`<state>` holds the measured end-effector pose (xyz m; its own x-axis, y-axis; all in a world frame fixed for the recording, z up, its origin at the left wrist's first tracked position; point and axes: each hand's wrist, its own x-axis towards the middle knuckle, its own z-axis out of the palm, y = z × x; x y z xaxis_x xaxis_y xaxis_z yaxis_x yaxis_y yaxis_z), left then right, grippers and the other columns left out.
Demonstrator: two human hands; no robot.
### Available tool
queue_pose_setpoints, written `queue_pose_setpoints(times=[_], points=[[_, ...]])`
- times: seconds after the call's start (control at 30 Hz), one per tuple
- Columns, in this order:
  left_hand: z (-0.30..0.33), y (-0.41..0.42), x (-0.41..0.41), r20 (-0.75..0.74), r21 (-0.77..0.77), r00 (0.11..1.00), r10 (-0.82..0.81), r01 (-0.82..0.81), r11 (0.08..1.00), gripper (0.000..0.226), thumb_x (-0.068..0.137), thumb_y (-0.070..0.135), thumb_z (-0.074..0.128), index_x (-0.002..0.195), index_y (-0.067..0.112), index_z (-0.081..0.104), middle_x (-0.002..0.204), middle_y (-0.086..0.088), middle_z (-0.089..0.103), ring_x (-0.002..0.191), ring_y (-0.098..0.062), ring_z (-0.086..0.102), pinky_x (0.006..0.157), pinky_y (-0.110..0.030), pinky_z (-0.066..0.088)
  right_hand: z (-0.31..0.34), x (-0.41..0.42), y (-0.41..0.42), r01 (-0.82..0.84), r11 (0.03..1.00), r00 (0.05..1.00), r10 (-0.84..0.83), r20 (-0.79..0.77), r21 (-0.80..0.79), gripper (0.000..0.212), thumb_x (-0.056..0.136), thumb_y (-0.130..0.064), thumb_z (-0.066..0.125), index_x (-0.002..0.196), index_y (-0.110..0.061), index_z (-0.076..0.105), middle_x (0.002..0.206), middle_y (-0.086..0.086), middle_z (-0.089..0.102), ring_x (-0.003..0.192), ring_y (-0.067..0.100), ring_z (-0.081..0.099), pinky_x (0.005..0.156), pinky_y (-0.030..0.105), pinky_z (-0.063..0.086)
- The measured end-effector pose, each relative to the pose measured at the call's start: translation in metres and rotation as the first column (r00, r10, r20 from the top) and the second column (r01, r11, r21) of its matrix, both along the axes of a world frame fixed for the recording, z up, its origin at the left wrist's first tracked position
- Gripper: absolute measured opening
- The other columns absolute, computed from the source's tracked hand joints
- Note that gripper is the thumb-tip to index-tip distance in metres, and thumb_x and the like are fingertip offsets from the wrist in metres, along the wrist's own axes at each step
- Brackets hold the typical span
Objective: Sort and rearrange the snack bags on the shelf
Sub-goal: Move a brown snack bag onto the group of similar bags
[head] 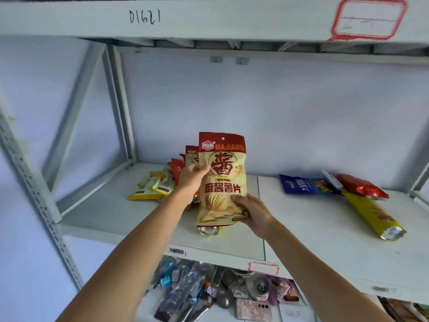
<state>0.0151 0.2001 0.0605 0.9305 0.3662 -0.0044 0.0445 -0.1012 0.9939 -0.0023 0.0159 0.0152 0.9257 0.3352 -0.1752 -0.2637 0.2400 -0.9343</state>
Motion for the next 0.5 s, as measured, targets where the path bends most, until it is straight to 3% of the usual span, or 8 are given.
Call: queue_pose_setpoints(times=[0.07, 0.17, 0.27, 0.33, 0.4, 0.5], points=[[-0.007, 0.031, 0.023, -0.021, -0.007, 0.999, 0.039, -0.039, 0.999, 0.024, 0.086, 0.033, 0.069, 0.098, 0.012, 0.066, 0.095, -0.002, 0.068, 0.093, -0.023, 0.064, 0.078, -0.033, 0.051, -0.003, 0.021, 0.03, 0.037, 0.994, 0.999, -0.036, 0.005, -0.105, 0.026, 0.088, -0.019, 0.066, 0.112, -0.009, 0.064, 0.101, 0.009, 0.07, 0.081, 0.019, 0.067, 0.063, 0.029, 0.056], [-0.018, 0.074, 0.063, -0.05, -0.05, 0.996, 0.079, -0.081, 0.995, 0.027, 0.084, 0.029, 0.072, 0.1, 0.007, 0.067, 0.1, -0.008, 0.068, 0.089, -0.024, 0.062, 0.062, -0.027, 0.046, -0.006, 0.055, 0.071, 0.133, 0.947, 0.991, -0.134, 0.016, -0.293, 0.024, 0.083, -0.032, 0.072, 0.1, -0.017, 0.065, 0.094, 0.004, 0.069, 0.08, 0.015, 0.064, 0.066, 0.029, 0.056], [-0.024, 0.103, 0.094, -0.107, -0.046, 0.991, 0.082, -0.088, 0.995, 0.029, 0.085, 0.027, 0.071, 0.102, 0.004, 0.065, 0.096, -0.009, 0.064, 0.085, -0.026, 0.06, 0.058, -0.027, 0.047, -0.008, 0.085, 0.103, 0.178, 0.917, 0.983, -0.185, 0.016, -0.357, 0.036, 0.082, -0.036, 0.073, 0.109, -0.015, 0.063, 0.096, 0.003, 0.067, 0.081, 0.015, 0.064, 0.06, 0.027, 0.053], [-0.027, 0.12, 0.116, -0.148, -0.069, 0.986, 0.083, -0.094, 0.993, 0.03, 0.083, 0.029, 0.073, 0.099, 0.006, 0.065, 0.098, -0.009, 0.066, 0.087, -0.028, 0.063, 0.069, -0.036, 0.055, -0.006, 0.106, 0.12, 0.198, 0.911, 0.978, -0.211, 0.005, -0.361, 0.046, 0.081, -0.036, 0.074, 0.118, -0.013, 0.061, 0.106, 0.008, 0.067, 0.089, 0.02, 0.065, 0.062, 0.028, 0.054], [-0.025, 0.135, 0.136, -0.182, -0.103, 0.978, 0.098, -0.118, 0.988, 0.03, 0.08, 0.033, 0.076, 0.089, 0.008, 0.064, 0.101, -0.012, 0.069, 0.09, -0.031, 0.067, 0.081, -0.044, 0.057, 0.001, 0.125, 0.131, 0.218, 0.921, 0.969, -0.242, -0.037, -0.324, 0.038, 0.081, -0.03, 0.074, 0.112, -0.011, 0.063, 0.098, 0.007, 0.068, 0.082, 0.019, 0.065, 0.063, 0.028, 0.054], [-0.007, 0.148, 0.168, -0.166, -0.21, 0.984, 0.063, -0.098, 0.973, 0.025, 0.083, 0.024, 0.073, 0.093, 0.005, 0.061, 0.098, -0.015, 0.067, 0.085, -0.03, 0.068, 0.068, -0.038, 0.058, 0.02, 0.155, 0.14, 0.28, 0.933, 0.944, -0.31, -0.109, -0.225, 0.019, 0.081, -0.02, 0.075, 0.096, -0.01, 0.066, 0.085, 0.006, 0.066, 0.072, 0.018, 0.064, 0.061, 0.027, 0.056]])
